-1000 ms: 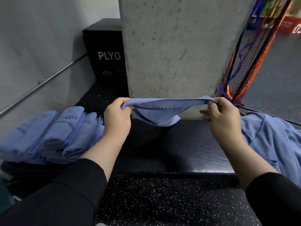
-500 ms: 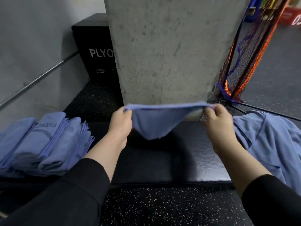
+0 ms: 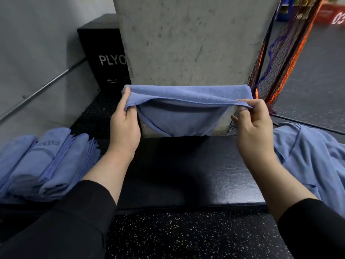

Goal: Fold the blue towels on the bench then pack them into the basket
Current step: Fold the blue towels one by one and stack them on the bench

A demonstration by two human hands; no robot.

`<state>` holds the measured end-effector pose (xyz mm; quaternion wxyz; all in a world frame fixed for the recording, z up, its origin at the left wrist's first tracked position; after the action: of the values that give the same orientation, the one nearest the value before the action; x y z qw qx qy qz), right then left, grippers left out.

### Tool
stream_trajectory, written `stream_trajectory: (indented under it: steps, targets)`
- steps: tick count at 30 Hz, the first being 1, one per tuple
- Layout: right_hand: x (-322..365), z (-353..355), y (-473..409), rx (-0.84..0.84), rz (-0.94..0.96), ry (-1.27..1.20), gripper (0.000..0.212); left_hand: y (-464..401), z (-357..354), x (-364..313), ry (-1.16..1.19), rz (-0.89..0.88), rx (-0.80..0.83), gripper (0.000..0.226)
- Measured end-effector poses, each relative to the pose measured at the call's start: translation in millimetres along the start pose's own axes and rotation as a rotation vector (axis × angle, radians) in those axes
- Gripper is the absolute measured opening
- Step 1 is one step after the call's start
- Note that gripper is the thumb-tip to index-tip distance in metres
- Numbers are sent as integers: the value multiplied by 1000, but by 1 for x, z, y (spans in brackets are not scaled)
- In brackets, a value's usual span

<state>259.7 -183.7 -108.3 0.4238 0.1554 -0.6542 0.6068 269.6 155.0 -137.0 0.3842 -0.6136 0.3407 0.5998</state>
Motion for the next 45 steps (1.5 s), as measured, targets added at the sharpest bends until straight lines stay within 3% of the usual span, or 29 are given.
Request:
stream_trajectory:
  steps: [6, 8, 11, 14, 16, 18, 21, 26, 33, 38, 41, 45]
  targets:
    - [-12, 11, 4, 61, -1, 241, 13, 2, 17, 4, -133, 46, -93, 29]
    - [-15, 18, 3, 77, 16, 353, 13, 4, 23, 1, -286, -24, -119, 28]
    - [-21, 15, 10, 118, -41, 252, 15, 6, 30, -2, -441, -104, -172, 21]
    - [-28, 8, 21, 212, -89, 179, 22, -1, 28, 20, -184, 32, 32, 20]
    - [-34, 6, 28, 307, -87, 193, 24, -1, 27, 40, -124, 139, 161, 31]
    - [-44, 6, 36, 422, -96, 233, 27, 2, 29, 56, -217, 165, 227, 50]
    - [-61, 8, 53, 579, -122, 279, 28, 13, 32, 81, -421, 214, 324, 55]
    - [-79, 11, 88, 778, -176, 372, 25, 43, 32, 125, -646, 377, 585, 40]
    - [-70, 13, 116, 986, -227, 498, 27, 79, 33, 119, -1020, 357, 717, 35]
    - [-56, 15, 129, 1149, -332, 389, 29, 128, 43, 125, -813, 755, 973, 35]
    - [-45, 14, 128, 1037, -435, 202, 31, 126, 44, 115, -653, 791, 950, 33]
    - [-61, 13, 102, 679, -412, 189, 34, 87, 36, 102, -433, 604, 631, 31]
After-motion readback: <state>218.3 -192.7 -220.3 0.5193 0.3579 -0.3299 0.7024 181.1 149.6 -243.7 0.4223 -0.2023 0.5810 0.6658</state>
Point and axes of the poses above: each hand's wrist, its own y-axis away from the middle knuckle, its own z-axis out of the back of the hand, x = y × z, the point moved 9 cm from there along -y, towards the middle knuckle, and after that the axes turned 14 degrees about z, right-handed, at the moved point
